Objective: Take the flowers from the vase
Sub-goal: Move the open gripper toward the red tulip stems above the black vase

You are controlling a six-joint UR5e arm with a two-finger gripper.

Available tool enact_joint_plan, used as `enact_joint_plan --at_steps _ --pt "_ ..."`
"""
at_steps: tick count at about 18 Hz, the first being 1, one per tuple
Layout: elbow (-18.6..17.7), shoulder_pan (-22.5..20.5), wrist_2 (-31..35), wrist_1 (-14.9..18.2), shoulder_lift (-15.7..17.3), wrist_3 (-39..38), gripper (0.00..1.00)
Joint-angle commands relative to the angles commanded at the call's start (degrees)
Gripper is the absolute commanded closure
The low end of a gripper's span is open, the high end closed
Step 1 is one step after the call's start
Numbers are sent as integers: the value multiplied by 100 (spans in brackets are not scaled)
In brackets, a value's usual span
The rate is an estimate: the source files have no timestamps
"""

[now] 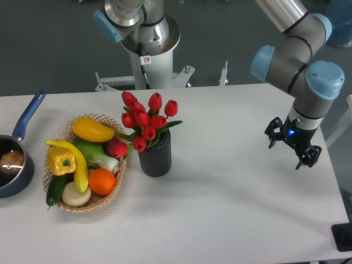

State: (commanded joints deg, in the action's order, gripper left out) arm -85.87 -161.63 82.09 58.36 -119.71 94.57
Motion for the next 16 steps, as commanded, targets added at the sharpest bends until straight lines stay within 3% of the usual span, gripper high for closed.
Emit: enact_joint_plan --at_steps 4,6,11,16 --pt "-35 97 -9 -9 -17 -27 0" --pt "-26 106 -314 -26 -35 -193 0" --pt "-325 79 -439 -88 96 -299 0" --pt "-1159 27 -693 -88 509 -281 0"
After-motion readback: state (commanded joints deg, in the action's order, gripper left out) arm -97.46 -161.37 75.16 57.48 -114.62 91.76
